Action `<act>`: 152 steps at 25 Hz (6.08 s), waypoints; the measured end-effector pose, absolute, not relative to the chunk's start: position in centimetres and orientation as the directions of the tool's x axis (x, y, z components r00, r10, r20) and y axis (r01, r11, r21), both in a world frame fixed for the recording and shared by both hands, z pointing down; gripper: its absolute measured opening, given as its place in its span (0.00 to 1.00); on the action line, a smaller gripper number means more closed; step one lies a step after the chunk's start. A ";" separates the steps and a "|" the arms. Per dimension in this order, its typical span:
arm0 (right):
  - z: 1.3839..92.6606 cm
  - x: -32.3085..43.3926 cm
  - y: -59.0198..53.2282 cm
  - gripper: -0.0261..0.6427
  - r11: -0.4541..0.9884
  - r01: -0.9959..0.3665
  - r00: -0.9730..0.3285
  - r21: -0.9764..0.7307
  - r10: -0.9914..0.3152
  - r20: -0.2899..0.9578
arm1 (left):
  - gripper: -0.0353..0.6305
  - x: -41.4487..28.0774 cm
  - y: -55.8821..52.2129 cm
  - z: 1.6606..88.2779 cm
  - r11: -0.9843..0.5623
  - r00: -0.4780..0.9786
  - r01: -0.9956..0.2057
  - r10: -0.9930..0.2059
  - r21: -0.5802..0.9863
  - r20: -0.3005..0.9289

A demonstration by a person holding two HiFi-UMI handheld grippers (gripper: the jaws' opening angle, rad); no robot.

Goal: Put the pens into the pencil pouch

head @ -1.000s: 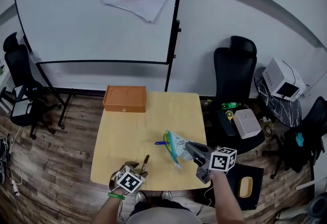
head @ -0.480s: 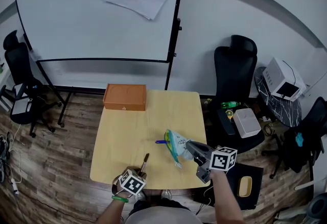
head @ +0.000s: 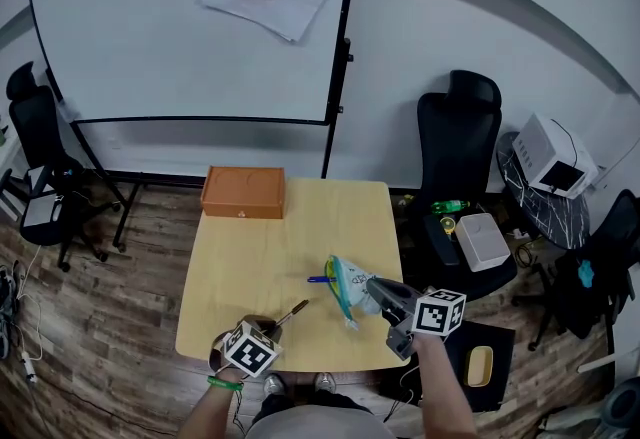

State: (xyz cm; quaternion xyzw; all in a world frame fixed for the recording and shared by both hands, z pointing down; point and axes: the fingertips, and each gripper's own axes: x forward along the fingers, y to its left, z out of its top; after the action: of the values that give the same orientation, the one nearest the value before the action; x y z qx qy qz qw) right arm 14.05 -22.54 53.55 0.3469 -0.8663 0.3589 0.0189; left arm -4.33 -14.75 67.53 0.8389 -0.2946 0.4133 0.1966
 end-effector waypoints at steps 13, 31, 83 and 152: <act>53.8 14.1 -22.3 0.05 0.506 -0.612 -0.763 -0.608 -0.580 0.286 | 0.13 -3.0 -20.1 58.6 -0.889 0.438 -0.421 -0.374 -0.181 0.817; 54.2 9.8 -19.7 0.05 0.608 -0.535 -0.843 -0.587 -0.436 0.316 | 0.13 0.5 -21.0 59.6 -0.970 0.350 -0.152 -0.233 -0.191 0.907; 52.8 11.3 -18.5 0.05 0.601 -0.317 -0.923 -0.734 -0.373 0.094 | 0.31 -0.3 -21.2 62.1 -0.909 0.531 -0.407 -0.319 -0.094 0.785; 63.8 10.9 -21.9 0.08 0.679 -0.722 -0.546 -0.134 -0.439 0.714 | 0.12 4.3 -19.9 70.3 -0.869 0.551 -0.484 -0.213 0.101 0.807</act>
State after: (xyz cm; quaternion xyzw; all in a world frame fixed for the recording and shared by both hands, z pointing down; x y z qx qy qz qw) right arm 10.87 -21.94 63.82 0.3403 -0.8532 0.2118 0.3337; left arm 4.26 -19.90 70.33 0.8663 -0.2012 0.4290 0.1581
